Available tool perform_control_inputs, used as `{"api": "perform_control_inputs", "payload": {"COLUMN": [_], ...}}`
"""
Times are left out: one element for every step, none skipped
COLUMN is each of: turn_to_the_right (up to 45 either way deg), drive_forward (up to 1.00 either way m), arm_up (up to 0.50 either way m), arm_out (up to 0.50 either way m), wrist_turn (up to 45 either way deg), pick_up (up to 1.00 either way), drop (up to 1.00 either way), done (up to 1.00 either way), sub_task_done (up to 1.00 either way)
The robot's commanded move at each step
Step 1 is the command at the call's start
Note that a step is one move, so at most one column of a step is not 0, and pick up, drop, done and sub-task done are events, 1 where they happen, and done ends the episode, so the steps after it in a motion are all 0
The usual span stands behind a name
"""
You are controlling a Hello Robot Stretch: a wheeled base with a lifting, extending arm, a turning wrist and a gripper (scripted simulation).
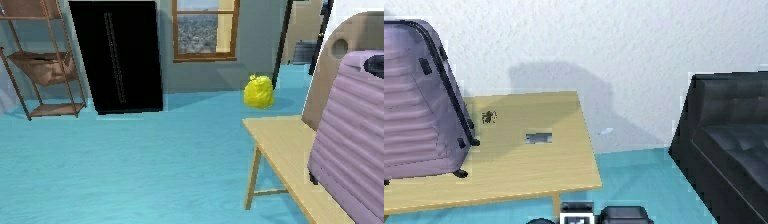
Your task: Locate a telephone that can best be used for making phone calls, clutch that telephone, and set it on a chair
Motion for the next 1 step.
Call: {"api": "perform_control_inputs", "payload": {"turn_to_the_right": [0.0], "drive_forward": [0.0], "arm_up": [0.0], "arm_out": [0.5], "wrist_turn": [0.0], "pick_up": [0.0], "drop": [0.0], "done": [0.0], "sub_task_done": [0.0]}}
